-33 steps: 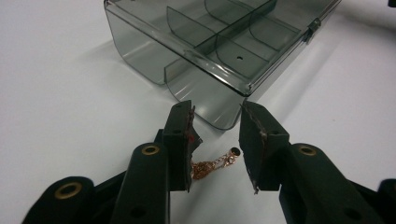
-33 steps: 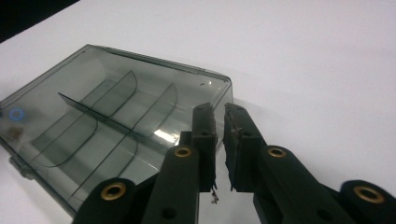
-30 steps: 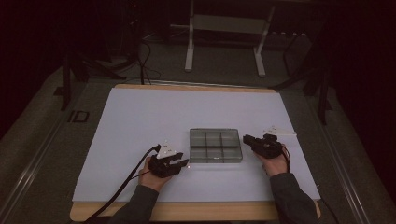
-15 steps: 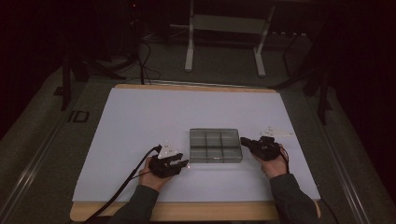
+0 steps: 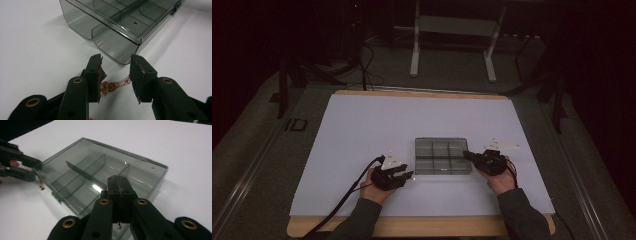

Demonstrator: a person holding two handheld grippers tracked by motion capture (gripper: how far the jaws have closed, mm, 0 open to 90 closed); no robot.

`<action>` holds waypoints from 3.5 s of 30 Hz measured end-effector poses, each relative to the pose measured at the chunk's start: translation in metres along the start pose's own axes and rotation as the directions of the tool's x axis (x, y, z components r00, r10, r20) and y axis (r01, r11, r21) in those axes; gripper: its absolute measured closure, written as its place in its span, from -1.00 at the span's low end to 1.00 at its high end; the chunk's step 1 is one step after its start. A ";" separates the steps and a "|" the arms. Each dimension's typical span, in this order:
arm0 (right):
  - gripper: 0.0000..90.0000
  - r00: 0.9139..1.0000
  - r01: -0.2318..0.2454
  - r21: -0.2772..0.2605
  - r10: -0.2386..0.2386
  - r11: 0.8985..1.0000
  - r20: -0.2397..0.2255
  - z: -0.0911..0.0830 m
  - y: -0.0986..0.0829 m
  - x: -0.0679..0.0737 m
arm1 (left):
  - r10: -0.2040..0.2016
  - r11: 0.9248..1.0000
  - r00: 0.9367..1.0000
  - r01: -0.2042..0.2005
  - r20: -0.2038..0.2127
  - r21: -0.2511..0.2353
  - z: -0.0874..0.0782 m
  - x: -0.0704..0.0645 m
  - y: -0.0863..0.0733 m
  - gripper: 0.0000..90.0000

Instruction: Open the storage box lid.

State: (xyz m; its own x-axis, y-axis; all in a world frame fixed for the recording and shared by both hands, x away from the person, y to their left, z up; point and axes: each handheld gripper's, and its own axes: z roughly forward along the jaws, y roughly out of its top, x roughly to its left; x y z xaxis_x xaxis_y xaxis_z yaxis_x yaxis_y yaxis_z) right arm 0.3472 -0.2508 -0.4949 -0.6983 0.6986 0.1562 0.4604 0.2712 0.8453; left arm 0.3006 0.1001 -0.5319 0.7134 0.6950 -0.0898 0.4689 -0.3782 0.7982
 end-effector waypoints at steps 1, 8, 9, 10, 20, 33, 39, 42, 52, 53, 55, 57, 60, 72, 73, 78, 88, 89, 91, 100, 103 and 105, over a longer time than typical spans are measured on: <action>1.00 1.000 0.006 0.004 -0.006 1.000 -0.006 0.000 0.000 0.002 | 0.000 1.000 1.000 0.000 -0.001 0.000 0.000 0.000 0.000 0.38; 1.00 0.998 0.032 0.009 -0.031 0.999 -0.053 0.005 0.000 0.016 | 0.005 1.000 1.000 -0.005 -0.003 0.000 0.000 0.000 0.000 0.39; 1.00 0.998 0.032 0.009 -0.031 0.999 -0.053 0.005 0.000 0.016 | 0.005 1.000 1.000 -0.005 -0.003 0.000 0.000 0.000 0.000 0.39; 1.00 0.997 0.035 0.010 -0.034 0.999 -0.064 0.005 0.000 0.018 | 0.005 1.000 1.000 -0.005 -0.002 -0.001 0.000 0.000 0.000 0.39; 1.00 0.992 0.036 0.011 -0.034 0.999 -0.122 0.007 -0.001 0.029 | 0.005 1.000 1.000 -0.005 0.001 -0.002 0.000 -0.001 0.000 0.40; 1.00 0.983 0.064 0.017 -0.060 0.998 -0.176 0.010 -0.005 0.046 | -0.002 1.000 1.000 0.002 0.007 -0.011 -0.001 -0.001 0.001 0.40; 1.00 0.979 0.070 0.028 -0.063 0.997 -0.192 0.013 -0.008 0.049 | -0.007 1.000 1.000 0.007 0.010 -0.017 -0.002 -0.001 0.001 0.40; 1.00 0.978 0.076 0.031 -0.068 0.997 -0.199 0.014 -0.010 0.052 | -0.005 1.000 1.000 0.006 0.011 -0.020 -0.002 -0.001 0.001 0.41; 0.99 0.976 0.088 0.052 -0.076 0.995 -0.205 0.017 -0.017 0.055 | -0.011 1.000 1.000 0.012 0.013 -0.029 -0.001 -0.001 0.001 0.41; 0.99 0.976 0.088 0.052 -0.076 0.995 -0.205 0.017 -0.017 0.055 | -0.011 1.000 1.000 0.012 0.013 -0.029 -0.001 -0.001 0.001 0.41; 0.99 0.976 0.089 0.057 -0.076 0.994 -0.205 0.018 -0.018 0.055 | -0.011 0.999 1.000 0.012 0.013 -0.030 -0.001 -0.002 0.001 0.41; 0.99 0.976 0.094 0.062 -0.080 0.994 -0.204 0.019 -0.019 0.055 | -0.011 1.000 1.000 0.011 0.009 -0.030 -0.001 -0.002 0.001 0.40; 1.00 0.976 0.097 0.073 -0.081 0.993 -0.202 0.021 -0.022 0.055 | -0.012 1.000 1.000 0.012 0.008 -0.028 -0.001 -0.002 0.001 0.40; 1.00 0.980 0.091 0.098 -0.072 0.991 -0.186 0.026 -0.028 0.050 | -0.017 0.999 1.000 0.017 0.003 -0.036 -0.001 -0.003 0.002 0.39; 1.00 0.980 0.093 0.100 -0.073 0.991 -0.185 0.026 -0.028 0.050 | -0.018 0.999 1.000 0.018 0.003 -0.040 -0.001 -0.003 0.002 0.40; 1.00 0.981 0.093 0.112 -0.072 0.989 -0.180 0.027 -0.030 0.050 | -0.018 0.999 1.000 0.018 0.000 -0.048 -0.003 -0.003 0.003 0.40; 1.00 0.984 0.077 0.124 -0.055 0.989 -0.171 0.032 -0.033 0.048 | -0.017 0.999 1.000 0.017 0.002 -0.051 -0.002 -0.004 0.003 0.43; 1.00 0.984 0.076 0.124 -0.054 0.989 -0.171 0.033 -0.034 0.048 | -0.017 0.999 1.000 0.017 0.002 -0.051 -0.002 -0.004 0.003 0.43; 1.00 0.984 0.076 0.125 -0.054 0.989 -0.172 0.033 -0.034 0.048 | -0.016 0.999 1.000 0.016 0.004 -0.049 -0.002 -0.005 0.003 0.43; 1.00 0.981 0.079 0.104 -0.058 0.991 -0.185 0.033 -0.034 0.047 | 0.012 0.999 0.999 -0.010 0.034 -0.036 0.002 -0.009 0.004 0.43; 1.00 0.981 0.077 0.103 -0.056 0.992 -0.187 0.033 -0.034 0.046 | 0.019 0.999 0.999 -0.018 0.026 -0.035 0.004 -0.011 0.006 0.48; 1.00 0.981 0.076 0.104 -0.056 0.992 -0.186 0.033 -0.034 0.046 | 0.023 0.999 0.999 -0.022 0.027 -0.039 0.005 -0.012 0.007 0.50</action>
State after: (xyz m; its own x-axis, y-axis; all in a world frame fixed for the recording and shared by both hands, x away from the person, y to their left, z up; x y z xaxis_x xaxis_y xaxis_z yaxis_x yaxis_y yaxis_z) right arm 0.3175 -0.2061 -0.5333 -0.8129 0.5466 0.2013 0.4601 0.3907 0.7973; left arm 0.2979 0.0861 -0.5284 0.7377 0.6695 -0.0870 0.4324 -0.3695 0.8225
